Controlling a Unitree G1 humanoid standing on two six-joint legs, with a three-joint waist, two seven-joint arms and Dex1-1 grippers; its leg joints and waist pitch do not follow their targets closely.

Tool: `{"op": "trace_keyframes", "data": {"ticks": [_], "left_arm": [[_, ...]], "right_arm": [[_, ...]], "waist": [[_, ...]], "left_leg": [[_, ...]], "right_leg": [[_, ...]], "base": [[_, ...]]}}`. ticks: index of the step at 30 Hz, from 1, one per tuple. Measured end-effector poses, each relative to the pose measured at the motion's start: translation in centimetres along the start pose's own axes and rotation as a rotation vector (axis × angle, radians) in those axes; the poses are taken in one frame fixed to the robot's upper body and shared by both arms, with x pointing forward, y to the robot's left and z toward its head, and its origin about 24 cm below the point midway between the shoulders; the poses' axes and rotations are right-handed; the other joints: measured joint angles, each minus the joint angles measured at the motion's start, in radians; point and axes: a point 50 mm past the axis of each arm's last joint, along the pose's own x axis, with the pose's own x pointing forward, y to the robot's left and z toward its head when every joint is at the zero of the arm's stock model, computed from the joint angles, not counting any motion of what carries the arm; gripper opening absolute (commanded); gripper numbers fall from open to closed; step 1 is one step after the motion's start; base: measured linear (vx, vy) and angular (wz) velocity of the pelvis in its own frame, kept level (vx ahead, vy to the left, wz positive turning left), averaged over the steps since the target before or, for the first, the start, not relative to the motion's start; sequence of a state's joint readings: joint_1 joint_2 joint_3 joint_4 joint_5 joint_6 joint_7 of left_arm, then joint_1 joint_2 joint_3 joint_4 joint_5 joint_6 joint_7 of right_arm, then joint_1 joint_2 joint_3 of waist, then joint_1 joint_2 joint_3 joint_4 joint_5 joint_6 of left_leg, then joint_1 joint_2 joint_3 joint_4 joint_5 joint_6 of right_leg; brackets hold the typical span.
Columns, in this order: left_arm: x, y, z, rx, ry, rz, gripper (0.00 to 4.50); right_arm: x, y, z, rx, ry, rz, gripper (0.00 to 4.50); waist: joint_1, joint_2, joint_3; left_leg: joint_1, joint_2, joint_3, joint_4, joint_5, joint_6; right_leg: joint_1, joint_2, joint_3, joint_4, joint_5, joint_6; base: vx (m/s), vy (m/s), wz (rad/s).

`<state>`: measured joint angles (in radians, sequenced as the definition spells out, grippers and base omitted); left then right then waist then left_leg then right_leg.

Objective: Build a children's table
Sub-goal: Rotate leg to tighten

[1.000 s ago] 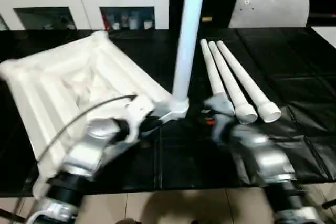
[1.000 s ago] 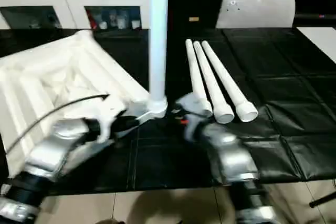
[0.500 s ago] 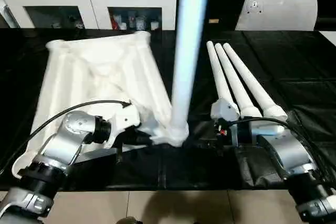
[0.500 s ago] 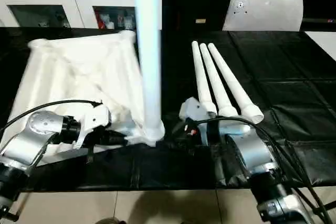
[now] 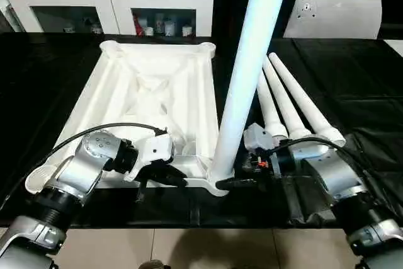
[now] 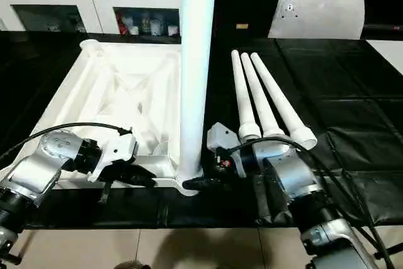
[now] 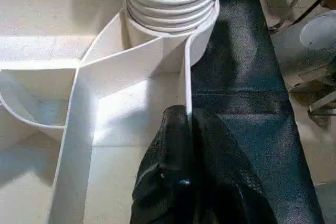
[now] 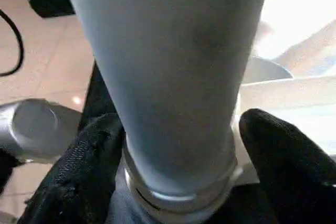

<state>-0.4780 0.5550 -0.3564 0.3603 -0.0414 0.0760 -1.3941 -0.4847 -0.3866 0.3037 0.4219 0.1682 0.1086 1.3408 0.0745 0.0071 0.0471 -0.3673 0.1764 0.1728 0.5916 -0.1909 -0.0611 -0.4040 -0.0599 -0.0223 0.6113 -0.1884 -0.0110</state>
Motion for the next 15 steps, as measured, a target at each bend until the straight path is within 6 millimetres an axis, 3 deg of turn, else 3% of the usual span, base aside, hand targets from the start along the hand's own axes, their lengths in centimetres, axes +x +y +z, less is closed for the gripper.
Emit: {"op": "trace_keyframes", "data": {"ticks": [7, 15], "left_arm": [[0.03, 0.02, -0.04, 0.007, -0.002, -0.004, 0.00], [-0.10, 0.06, -0.19, -0.021, -0.009, -0.001, 0.00]], "right_arm": [[0.28, -0.14, -0.19, 0.045, -0.004, 0.022, 2.85], [0.66, -0.08, -0.27, 0.092, -0.027, 0.030, 2.74]], "waist": [[0.004, 0.000, 0.000], [0.010, 0.000, 0.000]], "left_leg": [[0.000, 0.001, 0.000, 0.000, 0.000, 0.000], [0.001, 0.002, 0.000, 0.000, 0.000, 0.000]], "right_leg": [[0.000, 0.000, -0.001, 0.000, 0.000, 0.000], [0.000, 0.000, -0.003, 0.001, 0.000, -0.001]], "base": [[0.000, 0.000, 0.00], [0.000, 0.000, 0.00]]}}
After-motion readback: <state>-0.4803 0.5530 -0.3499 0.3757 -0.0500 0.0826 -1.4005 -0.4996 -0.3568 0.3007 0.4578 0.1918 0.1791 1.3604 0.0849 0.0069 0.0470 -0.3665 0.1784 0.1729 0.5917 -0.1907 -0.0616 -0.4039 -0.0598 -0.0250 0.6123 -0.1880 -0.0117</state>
